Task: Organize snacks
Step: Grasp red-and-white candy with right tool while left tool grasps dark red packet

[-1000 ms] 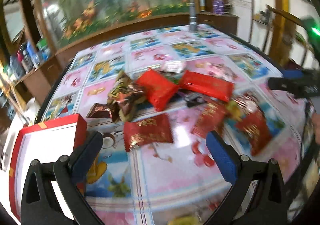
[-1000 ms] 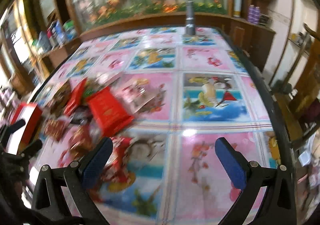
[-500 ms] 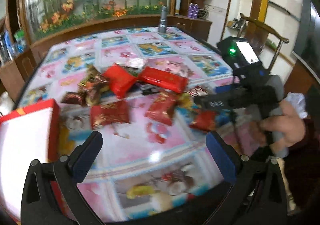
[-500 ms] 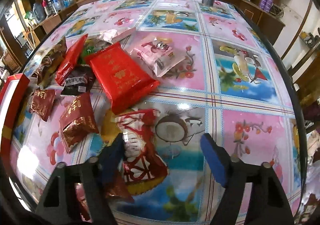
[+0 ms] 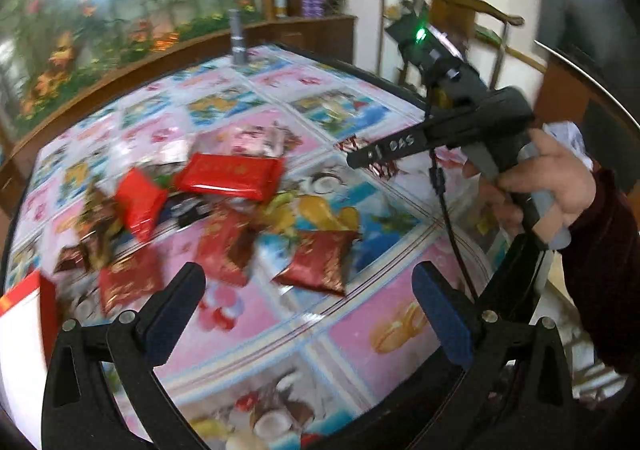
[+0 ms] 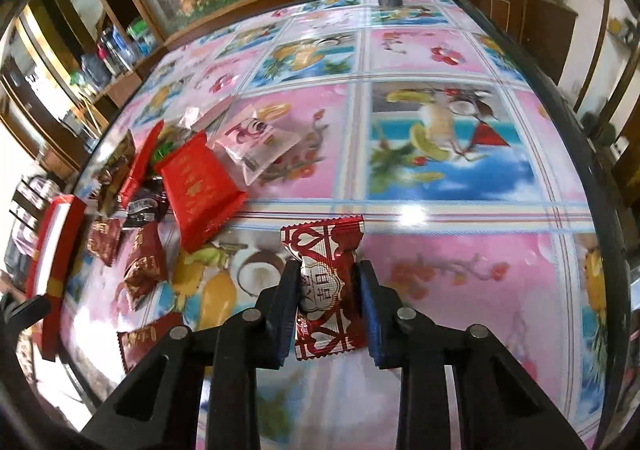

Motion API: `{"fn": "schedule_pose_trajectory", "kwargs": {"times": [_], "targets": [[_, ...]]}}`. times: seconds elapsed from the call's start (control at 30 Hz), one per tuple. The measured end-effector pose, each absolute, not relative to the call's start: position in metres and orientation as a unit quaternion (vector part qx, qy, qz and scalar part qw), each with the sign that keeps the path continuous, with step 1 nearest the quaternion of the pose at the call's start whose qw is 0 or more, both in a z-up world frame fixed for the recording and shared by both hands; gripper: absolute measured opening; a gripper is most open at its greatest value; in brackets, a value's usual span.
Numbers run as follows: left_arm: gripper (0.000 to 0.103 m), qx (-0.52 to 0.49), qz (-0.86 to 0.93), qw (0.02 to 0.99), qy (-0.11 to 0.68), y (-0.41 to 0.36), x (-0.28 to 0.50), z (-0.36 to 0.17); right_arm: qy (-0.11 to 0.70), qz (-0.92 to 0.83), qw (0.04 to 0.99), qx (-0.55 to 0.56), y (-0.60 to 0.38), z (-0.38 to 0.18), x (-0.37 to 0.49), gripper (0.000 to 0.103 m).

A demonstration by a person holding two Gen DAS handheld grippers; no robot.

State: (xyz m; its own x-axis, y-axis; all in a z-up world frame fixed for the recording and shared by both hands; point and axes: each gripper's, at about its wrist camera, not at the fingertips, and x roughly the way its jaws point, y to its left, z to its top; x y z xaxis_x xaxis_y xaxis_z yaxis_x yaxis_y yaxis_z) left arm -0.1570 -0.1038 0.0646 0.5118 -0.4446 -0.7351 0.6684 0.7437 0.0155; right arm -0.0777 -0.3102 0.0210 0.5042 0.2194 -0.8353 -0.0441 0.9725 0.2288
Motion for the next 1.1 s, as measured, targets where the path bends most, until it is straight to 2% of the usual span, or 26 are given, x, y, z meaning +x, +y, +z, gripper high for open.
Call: {"fn": "schedule_pose_trajectory", "kwargs": {"times": [0.2, 0.37, 0.47, 0.63, 0.67, 0.73, 1.1], "targets": [[0.102, 0.183, -0.332, 0.844, 0.380, -0.120, -0.137, 0.051, 0.459, 0.095, 0.876, 0.117, -0.344, 0.028, -0.096, 0.030], [0.100, 0.182, -0.335, 0.839, 0.389, -0.122, -0.130, 0.044, 0.427, 0.128, 0.874, 0.191, -0.369, 0.028, -0.094, 0.030], [0.095, 0.200, -0.330, 0.836, 0.391, -0.128, -0.128, 0.040, 0.418, 0.135, 0.868, 0.232, -0.374, 0.021, -0.086, 0.030], [0.062, 0.207, -0.342, 0.820, 0.410, -0.138, -0.124, 0.031, 0.411, 0.140, 0.859, 0.272, -0.376, 0.011, -0.080, 0.032], [0.058, 0.211, -0.343, 0.818, 0.411, -0.139, -0.124, 0.028, 0.412, 0.140, 0.859, 0.269, -0.375, 0.011, -0.079, 0.032], [0.038, 0.214, -0.343, 0.814, 0.418, -0.139, -0.122, 0.022, 0.410, 0.144, 0.860, 0.266, -0.373, 0.011, -0.079, 0.033], [0.029, 0.131, -0.346, 0.834, 0.409, -0.117, -0.126, 0.027, 0.399, 0.150, 0.869, 0.252, -0.363, 0.010, -0.081, 0.033]]}}
